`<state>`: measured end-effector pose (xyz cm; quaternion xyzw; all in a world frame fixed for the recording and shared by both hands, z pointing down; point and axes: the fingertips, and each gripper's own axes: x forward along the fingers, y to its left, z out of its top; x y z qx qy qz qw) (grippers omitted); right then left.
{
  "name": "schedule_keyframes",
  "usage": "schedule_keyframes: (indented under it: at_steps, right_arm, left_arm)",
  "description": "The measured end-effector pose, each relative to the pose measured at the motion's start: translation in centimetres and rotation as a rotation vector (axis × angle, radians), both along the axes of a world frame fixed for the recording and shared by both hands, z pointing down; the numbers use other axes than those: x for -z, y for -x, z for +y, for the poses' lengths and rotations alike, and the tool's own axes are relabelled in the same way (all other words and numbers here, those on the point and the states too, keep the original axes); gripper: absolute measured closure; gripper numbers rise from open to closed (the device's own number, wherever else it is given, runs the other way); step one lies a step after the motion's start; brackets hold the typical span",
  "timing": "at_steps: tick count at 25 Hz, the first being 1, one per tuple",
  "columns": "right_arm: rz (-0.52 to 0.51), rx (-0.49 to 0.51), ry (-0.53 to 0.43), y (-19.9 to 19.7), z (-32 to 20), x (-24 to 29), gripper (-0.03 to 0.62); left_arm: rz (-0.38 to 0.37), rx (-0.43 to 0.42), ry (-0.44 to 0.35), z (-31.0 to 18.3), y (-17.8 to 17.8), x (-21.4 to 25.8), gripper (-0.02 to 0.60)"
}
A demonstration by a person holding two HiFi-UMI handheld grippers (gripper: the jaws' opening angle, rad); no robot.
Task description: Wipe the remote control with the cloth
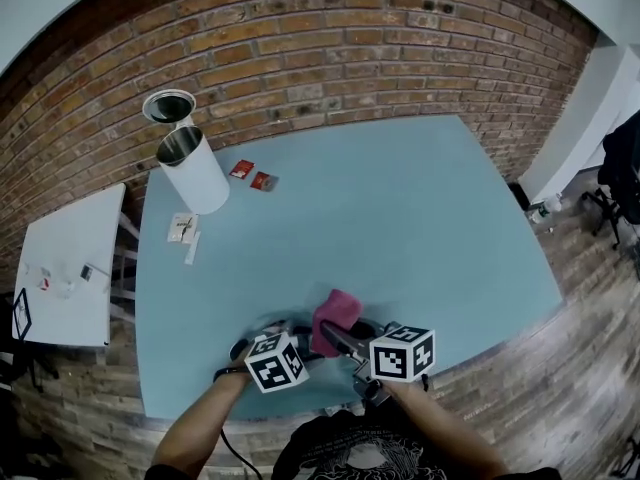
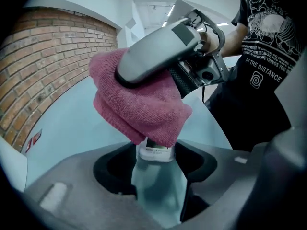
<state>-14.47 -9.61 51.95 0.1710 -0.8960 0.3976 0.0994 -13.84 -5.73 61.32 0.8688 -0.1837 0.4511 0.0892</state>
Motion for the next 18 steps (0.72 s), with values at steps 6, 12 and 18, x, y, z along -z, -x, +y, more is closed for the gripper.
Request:
schedule_keyframes:
  at_steps: [6,12,18]
  right_arm:
    - [0.083,0.05,-0.027,1.8,1.1,-1.5,0.533]
    - [0.129,0.061,-0.071,1.5,1.8,-2.3,0.533]
    - [0.115,0.032,-0.053,0.1,2.0,-2.6,0.533]
  left_arm:
    - [0.013,0.004,0.045,0.5,0.0,-0.5,0.358]
    - [-0.007,0.013,0.073,0.6,0.1,-0.7,0.36]
    - [-0.034,0.023,0.08,0.7,0.2,-0.7,0.36]
